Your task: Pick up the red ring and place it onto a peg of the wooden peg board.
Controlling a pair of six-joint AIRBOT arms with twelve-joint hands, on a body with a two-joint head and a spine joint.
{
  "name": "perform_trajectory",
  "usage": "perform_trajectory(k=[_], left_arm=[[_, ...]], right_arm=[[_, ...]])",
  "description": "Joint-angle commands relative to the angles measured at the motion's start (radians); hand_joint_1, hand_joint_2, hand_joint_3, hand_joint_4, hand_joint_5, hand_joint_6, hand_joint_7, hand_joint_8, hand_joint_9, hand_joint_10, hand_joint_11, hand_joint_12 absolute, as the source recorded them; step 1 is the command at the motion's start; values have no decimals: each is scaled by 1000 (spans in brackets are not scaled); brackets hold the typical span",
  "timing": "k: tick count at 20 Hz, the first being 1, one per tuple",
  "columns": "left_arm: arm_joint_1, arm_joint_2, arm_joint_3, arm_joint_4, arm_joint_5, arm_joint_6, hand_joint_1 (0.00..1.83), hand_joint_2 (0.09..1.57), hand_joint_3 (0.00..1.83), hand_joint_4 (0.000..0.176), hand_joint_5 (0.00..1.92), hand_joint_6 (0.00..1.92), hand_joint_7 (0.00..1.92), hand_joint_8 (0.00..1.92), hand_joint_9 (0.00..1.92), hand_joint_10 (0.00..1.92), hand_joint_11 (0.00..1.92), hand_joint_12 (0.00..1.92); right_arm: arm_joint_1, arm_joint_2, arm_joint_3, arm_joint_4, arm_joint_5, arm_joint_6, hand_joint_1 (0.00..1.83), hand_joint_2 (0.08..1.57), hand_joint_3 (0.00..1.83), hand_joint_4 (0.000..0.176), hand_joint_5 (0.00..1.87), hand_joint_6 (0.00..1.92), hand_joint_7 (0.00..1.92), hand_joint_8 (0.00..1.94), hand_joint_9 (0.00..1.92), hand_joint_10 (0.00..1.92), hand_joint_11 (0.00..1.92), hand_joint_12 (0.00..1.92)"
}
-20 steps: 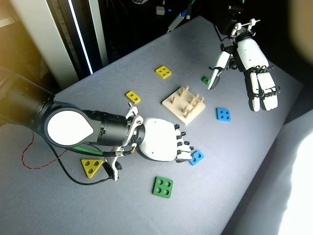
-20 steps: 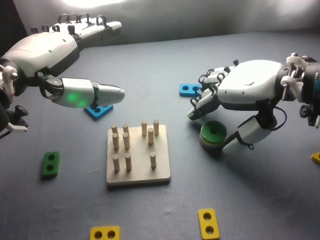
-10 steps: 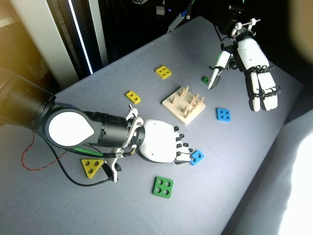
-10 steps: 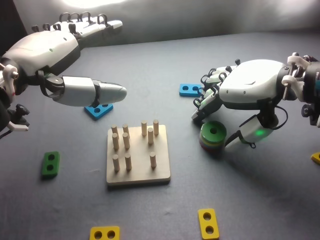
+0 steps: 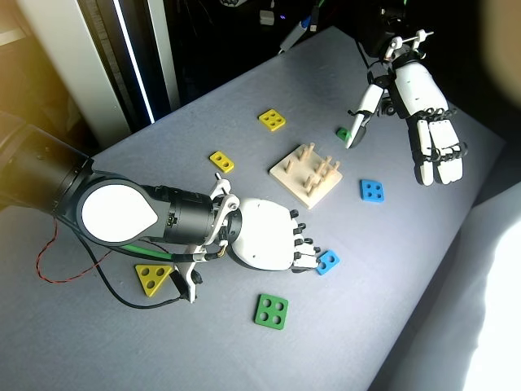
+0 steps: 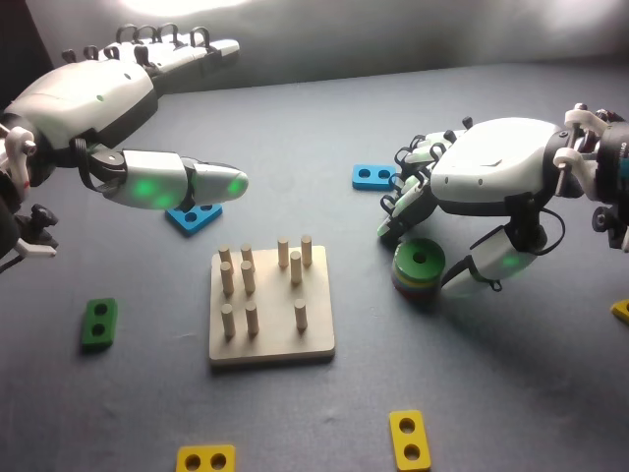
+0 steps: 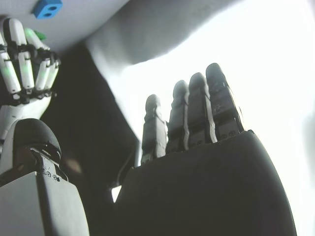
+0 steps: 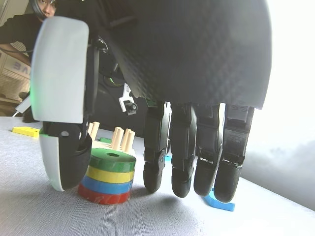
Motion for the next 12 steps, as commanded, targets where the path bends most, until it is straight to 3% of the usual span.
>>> perform_trajectory(k=[1, 2, 3, 4, 5, 6, 8, 10, 11, 12], left_arm=[[-14, 9, 1, 4, -119, -4, 440, 990, 0, 163, 117, 0, 83, 1, 47, 1, 0, 201], [-14, 9, 1, 4, -119, -4, 438, 987, 0, 164, 118, 1, 85, 2, 51, 2, 0, 201], [-14, 9, 1, 4, -119, -4, 441, 984, 0, 163, 117, 0, 81, 0, 47, 0, 0, 203], [-14, 9, 1, 4, -119, -4, 450, 986, 0, 153, 121, 2, 82, 1, 44, 0, 0, 201], [-14, 9, 1, 4, -119, -4, 451, 982, 0, 158, 121, 2, 78, 0, 42, 0, 0, 200], [-14, 9, 1, 5, -119, -4, 457, 985, 0, 156, 124, 3, 79, 0, 42, 0, 0, 199], [-14, 10, 1, 5, -119, -4, 450, 984, 0, 155, 123, 1, 78, 0, 37, 1, 0, 181], [-14, 10, 1, 6, -119, -4, 455, 987, 1, 155, 123, 1, 77, 1, 39, 2, 0, 175], [-14, 10, 1, 6, -118, -4, 465, 990, 2, 150, 125, 1, 78, 1, 41, 3, 0, 177], [-14, 10, 1, 6, -118, -4, 470, 989, 0, 151, 125, 1, 79, 1, 39, 1, 0, 165]], right_arm=[[6, -7, 3, 15, 57, 7, 839, 980, 0, 52, 625, 15, 490, 20, 67, 884, 0, 1466], [6, -8, 3, 15, 57, 7, 842, 983, 0, 35, 635, 18, 500, 23, 72, 878, 0, 1425], [5, -9, 3, 14, 58, 8, 813, 997, 2, 46, 628, 13, 490, 18, 68, 837, 0, 1232], [-4, -14, 3, 14, 60, 12, 812, 998, 1, 47, 631, 13, 489, 17, 66, 823, 0, 1160], [-5, -17, 3, 10, 61, 15, 807, 996, 0, 53, 638, 15, 488, 17, 66, 825, 0, 1183], [-7, -18, 3, 6, 61, 20, 828, 1001, 1, 41, 662, 24, 495, 20, 64, 832, 0, 1276], [-11, -21, 3, 2, 63, 26, 829, 1028, 8, 50, 706, 42, 500, 23, 66, 844, 0, 1322], [-13, -22, 3, -4, 67, 33, 941, 1045, 5, 27, 832, 97, 530, 37, 88, 819, 0, 1248], [-14, -22, 3, -4, 68, 34, 953, 1055, 5, 31, 854, 107, 531, 38, 94, 805, 0, 1253], [-14, -22, 3, -4, 69, 34, 977, 1126, 2, 147, 886, 902, 543, 49, 101, 809, 0, 1283]])
